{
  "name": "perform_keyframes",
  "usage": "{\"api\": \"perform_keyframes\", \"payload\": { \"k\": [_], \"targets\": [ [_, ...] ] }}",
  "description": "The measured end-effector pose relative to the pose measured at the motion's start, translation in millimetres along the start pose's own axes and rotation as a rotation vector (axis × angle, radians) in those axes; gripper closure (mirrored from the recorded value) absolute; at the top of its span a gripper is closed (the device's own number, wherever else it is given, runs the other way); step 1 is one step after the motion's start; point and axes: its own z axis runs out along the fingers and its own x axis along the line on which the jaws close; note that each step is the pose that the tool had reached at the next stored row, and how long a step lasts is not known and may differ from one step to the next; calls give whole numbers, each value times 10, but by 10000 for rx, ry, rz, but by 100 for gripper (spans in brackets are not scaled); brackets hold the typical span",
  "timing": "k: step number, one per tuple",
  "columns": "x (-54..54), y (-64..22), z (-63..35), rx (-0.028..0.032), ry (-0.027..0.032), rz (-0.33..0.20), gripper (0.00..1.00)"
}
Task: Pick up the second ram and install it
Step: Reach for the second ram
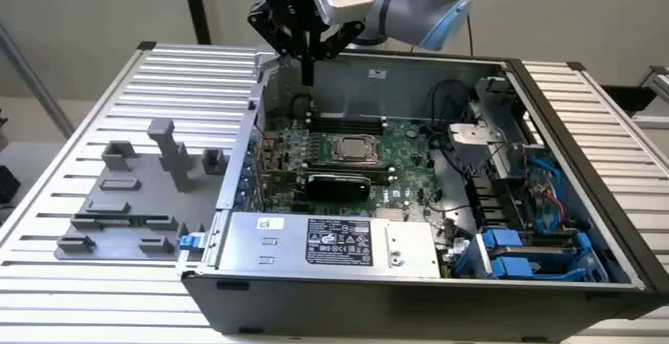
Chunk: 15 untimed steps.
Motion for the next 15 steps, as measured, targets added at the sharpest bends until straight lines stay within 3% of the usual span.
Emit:
{"api": "perform_keyframes", "payload": {
  "k": [11,15],
  "targets": [
    [3,0,-1,1,1,1,100],
    [92,-37,-4,1,0,0,100]
  ]
}}
